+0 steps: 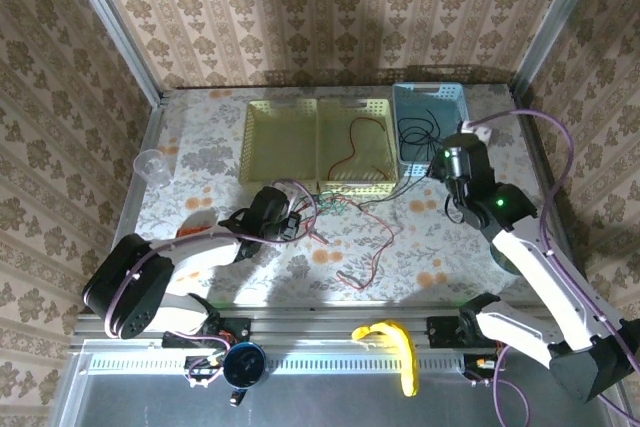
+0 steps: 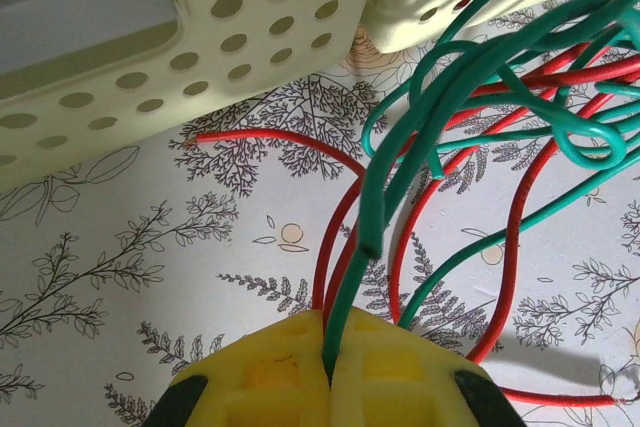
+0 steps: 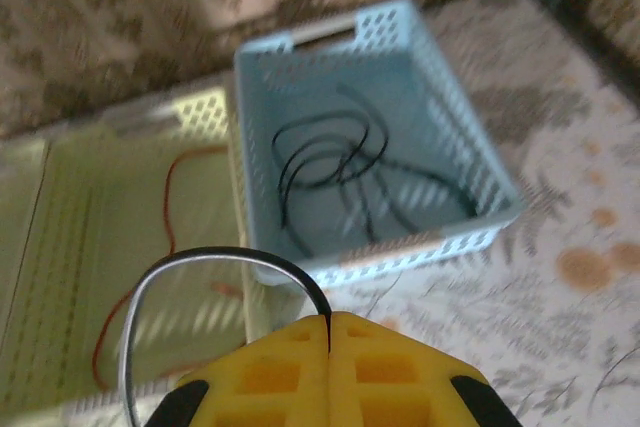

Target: Untangle the cables

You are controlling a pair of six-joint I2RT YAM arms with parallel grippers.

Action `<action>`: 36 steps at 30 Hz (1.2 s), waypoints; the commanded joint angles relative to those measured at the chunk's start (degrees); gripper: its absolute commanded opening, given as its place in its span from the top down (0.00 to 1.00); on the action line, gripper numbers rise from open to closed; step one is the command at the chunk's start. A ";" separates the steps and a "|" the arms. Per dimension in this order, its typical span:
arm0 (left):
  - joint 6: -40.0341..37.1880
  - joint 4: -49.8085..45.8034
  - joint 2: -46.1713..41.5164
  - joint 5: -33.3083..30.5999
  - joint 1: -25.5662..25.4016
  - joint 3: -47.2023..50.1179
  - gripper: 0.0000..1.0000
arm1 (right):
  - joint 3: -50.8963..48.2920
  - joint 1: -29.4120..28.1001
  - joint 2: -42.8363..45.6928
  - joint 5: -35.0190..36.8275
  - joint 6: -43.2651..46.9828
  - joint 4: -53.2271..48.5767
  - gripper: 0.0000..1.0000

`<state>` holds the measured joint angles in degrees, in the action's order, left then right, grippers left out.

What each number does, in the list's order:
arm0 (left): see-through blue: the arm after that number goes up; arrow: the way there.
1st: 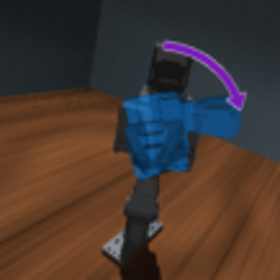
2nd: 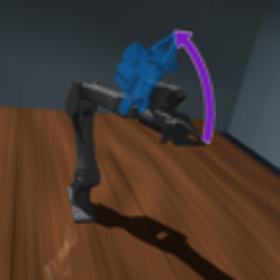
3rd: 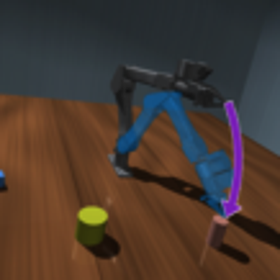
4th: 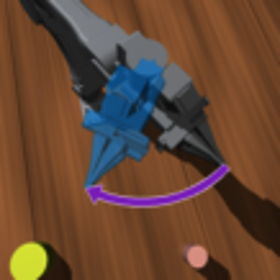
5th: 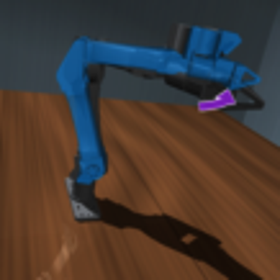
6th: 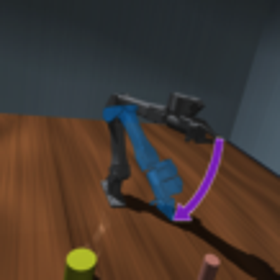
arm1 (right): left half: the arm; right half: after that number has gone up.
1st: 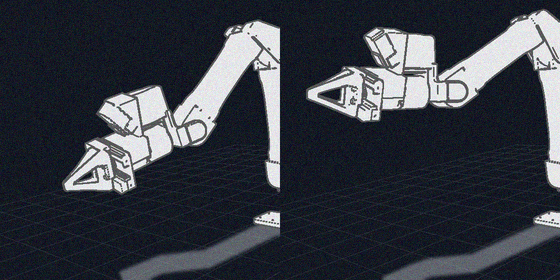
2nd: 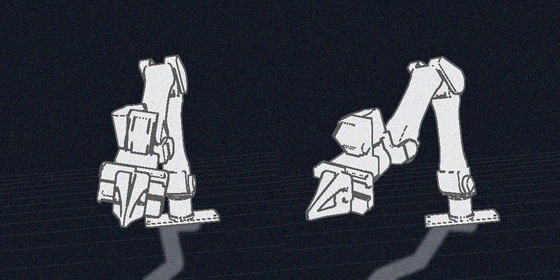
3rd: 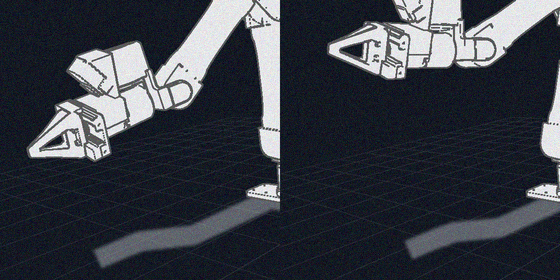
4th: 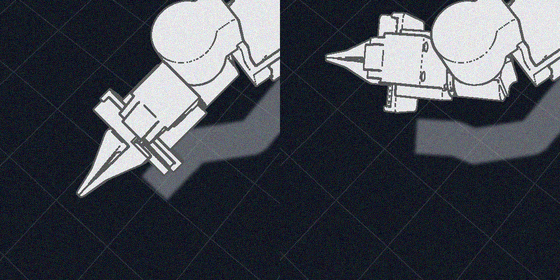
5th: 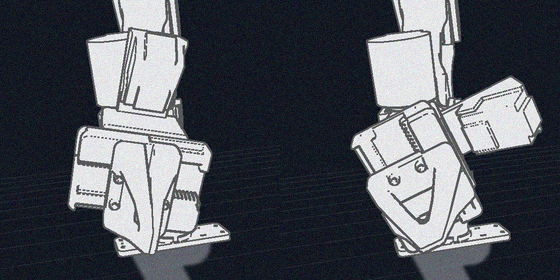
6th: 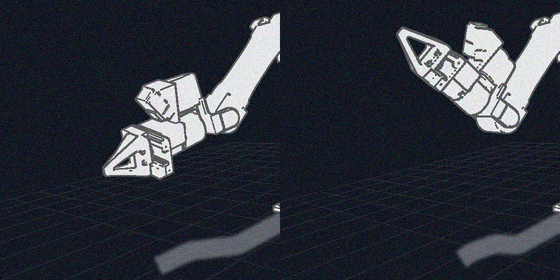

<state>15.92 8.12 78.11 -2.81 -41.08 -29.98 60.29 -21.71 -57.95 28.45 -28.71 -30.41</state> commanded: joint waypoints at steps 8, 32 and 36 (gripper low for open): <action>0.95 0.30 1.23 0.36 -0.75 0.09 1.00 | 12.77 6.68 -6.89 7.69 5.31 7.29 1.00; 0.07 -1.88 1.52 -0.26 -2.87 -1.67 1.00 | 27.77 14.66 -43.30 6.65 -6.95 1.94 1.00; 0.07 -1.71 1.43 -0.36 -2.86 -1.57 1.00 | 26.15 15.79 -46.16 -0.27 -6.85 0.78 0.59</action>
<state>15.90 7.62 80.01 -2.87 -43.53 -30.20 87.50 -6.68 -102.39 32.49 -33.30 -27.64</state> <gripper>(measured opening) 0.062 0.255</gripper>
